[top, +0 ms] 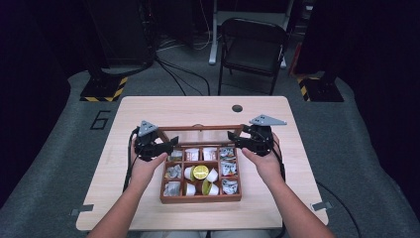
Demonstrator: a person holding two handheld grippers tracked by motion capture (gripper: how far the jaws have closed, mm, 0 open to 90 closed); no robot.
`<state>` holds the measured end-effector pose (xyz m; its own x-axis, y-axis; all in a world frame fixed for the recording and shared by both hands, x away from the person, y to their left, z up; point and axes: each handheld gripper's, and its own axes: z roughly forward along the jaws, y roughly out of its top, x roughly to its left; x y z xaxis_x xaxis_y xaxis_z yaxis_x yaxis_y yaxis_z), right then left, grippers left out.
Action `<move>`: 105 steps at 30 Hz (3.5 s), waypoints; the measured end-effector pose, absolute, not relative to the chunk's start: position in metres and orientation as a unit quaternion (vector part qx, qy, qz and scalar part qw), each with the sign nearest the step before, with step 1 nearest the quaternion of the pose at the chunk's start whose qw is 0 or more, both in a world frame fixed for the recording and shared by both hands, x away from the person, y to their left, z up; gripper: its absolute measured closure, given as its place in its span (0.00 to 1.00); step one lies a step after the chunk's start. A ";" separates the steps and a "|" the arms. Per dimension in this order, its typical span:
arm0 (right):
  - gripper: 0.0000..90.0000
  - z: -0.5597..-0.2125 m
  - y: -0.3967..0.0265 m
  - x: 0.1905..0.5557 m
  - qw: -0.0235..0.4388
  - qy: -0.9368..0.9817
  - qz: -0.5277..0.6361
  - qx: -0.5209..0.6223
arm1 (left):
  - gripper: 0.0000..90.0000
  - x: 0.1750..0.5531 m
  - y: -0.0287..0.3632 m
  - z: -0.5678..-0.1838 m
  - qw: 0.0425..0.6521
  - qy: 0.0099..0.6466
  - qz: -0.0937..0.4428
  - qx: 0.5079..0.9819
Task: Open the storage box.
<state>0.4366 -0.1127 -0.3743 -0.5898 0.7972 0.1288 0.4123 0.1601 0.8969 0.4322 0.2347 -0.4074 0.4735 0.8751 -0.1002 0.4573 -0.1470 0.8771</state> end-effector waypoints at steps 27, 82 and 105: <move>0.41 -0.416 -0.114 0.470 0.185 0.741 0.489 0.421 | 0.32 0.452 0.235 -0.418 0.482 0.471 0.216 0.706; 0.52 -0.442 -0.107 0.486 0.173 0.743 0.472 0.442 | 0.33 0.462 0.236 -0.441 0.455 0.492 0.207 0.713; 0.46 -0.457 -0.108 0.502 0.132 0.737 0.495 0.441 | 0.33 0.469 0.233 -0.450 0.454 0.501 0.212 0.706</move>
<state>0.5025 -0.1079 -0.4569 -0.5769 0.7804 0.2412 0.5191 0.1223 0.8459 0.4688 0.2327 -0.4502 0.4077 0.8997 -0.1560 0.5155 -0.0857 0.8526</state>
